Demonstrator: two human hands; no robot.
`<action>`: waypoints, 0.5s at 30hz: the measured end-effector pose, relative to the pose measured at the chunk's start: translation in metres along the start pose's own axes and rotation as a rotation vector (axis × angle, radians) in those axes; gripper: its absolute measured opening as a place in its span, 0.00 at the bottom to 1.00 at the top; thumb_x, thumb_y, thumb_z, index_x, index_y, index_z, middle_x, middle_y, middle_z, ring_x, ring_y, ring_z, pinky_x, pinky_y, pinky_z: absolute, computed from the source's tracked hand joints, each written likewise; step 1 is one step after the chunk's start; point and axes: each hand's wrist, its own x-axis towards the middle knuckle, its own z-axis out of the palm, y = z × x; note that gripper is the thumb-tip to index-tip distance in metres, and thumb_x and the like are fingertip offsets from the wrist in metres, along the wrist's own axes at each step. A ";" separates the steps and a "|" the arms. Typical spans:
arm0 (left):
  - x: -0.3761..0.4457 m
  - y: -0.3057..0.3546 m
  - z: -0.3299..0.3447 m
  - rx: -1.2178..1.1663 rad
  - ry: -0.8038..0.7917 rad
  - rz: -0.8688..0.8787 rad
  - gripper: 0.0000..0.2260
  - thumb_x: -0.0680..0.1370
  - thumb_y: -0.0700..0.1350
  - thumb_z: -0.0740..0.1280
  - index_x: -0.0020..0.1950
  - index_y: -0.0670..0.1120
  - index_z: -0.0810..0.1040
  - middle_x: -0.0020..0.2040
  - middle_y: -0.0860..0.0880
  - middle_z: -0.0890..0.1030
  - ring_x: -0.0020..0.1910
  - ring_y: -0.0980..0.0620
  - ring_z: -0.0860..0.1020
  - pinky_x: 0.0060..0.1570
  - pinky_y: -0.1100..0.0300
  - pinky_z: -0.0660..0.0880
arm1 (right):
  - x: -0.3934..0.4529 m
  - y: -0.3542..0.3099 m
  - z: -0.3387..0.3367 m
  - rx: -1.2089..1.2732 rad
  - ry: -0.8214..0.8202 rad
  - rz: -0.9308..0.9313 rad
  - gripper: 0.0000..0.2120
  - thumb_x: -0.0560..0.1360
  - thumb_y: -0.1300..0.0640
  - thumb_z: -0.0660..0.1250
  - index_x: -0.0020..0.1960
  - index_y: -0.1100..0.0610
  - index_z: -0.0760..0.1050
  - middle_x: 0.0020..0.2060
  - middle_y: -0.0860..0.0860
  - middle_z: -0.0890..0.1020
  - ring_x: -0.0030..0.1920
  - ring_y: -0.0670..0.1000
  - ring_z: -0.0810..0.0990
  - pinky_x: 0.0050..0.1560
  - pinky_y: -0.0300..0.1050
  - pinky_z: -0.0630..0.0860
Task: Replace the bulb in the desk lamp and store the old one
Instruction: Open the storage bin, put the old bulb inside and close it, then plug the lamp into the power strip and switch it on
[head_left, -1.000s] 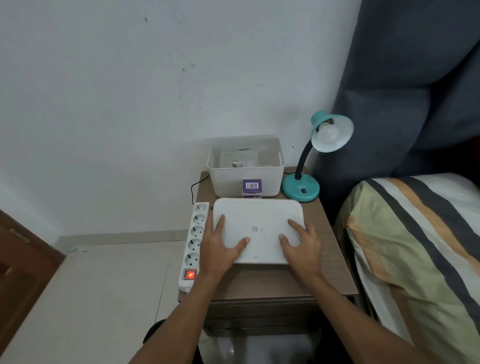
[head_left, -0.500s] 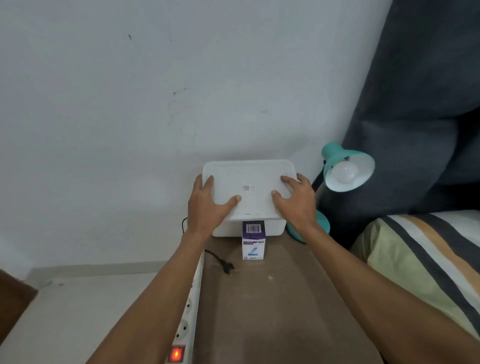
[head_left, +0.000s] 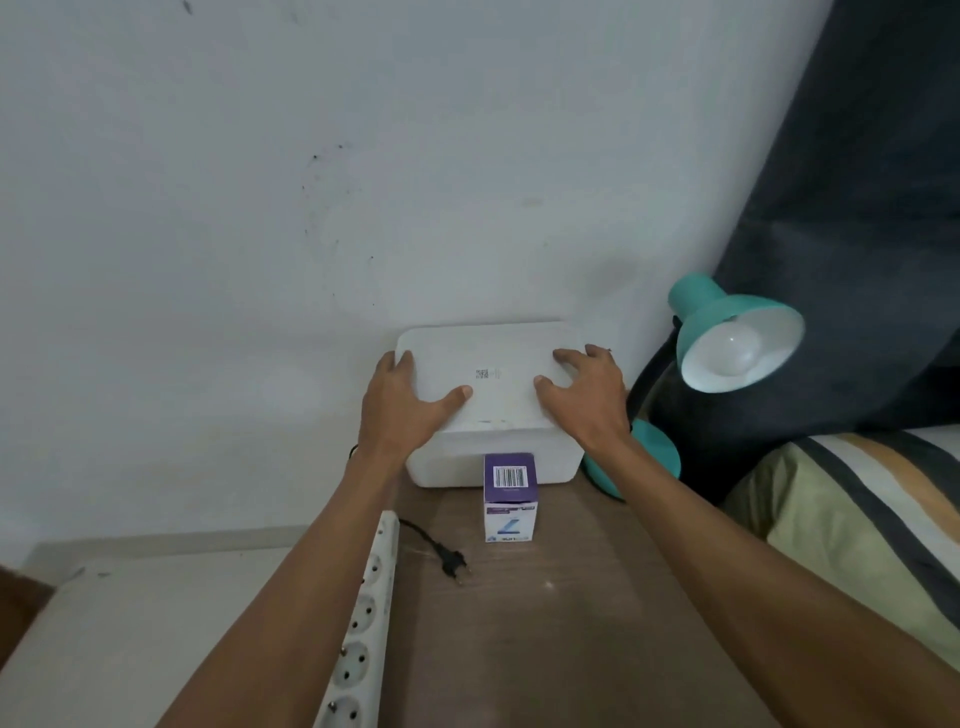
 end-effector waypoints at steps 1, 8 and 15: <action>0.000 0.000 0.000 0.001 0.000 0.002 0.35 0.70 0.66 0.75 0.63 0.40 0.75 0.62 0.43 0.76 0.61 0.42 0.76 0.58 0.50 0.76 | 0.000 0.000 0.000 -0.004 -0.001 -0.004 0.25 0.75 0.50 0.69 0.71 0.55 0.74 0.74 0.58 0.66 0.74 0.55 0.65 0.70 0.48 0.63; -0.002 0.005 -0.003 -0.007 -0.038 -0.010 0.35 0.72 0.63 0.75 0.66 0.39 0.74 0.64 0.43 0.75 0.63 0.42 0.75 0.56 0.56 0.72 | -0.003 -0.001 -0.002 -0.025 -0.015 -0.004 0.26 0.76 0.49 0.68 0.72 0.55 0.73 0.75 0.58 0.65 0.74 0.55 0.64 0.70 0.49 0.63; -0.001 0.005 -0.011 -0.038 -0.142 -0.033 0.43 0.73 0.65 0.73 0.78 0.41 0.64 0.72 0.44 0.70 0.71 0.44 0.70 0.62 0.56 0.67 | -0.006 -0.004 -0.002 -0.140 -0.078 0.023 0.27 0.78 0.45 0.65 0.74 0.52 0.69 0.77 0.58 0.61 0.76 0.57 0.59 0.71 0.53 0.63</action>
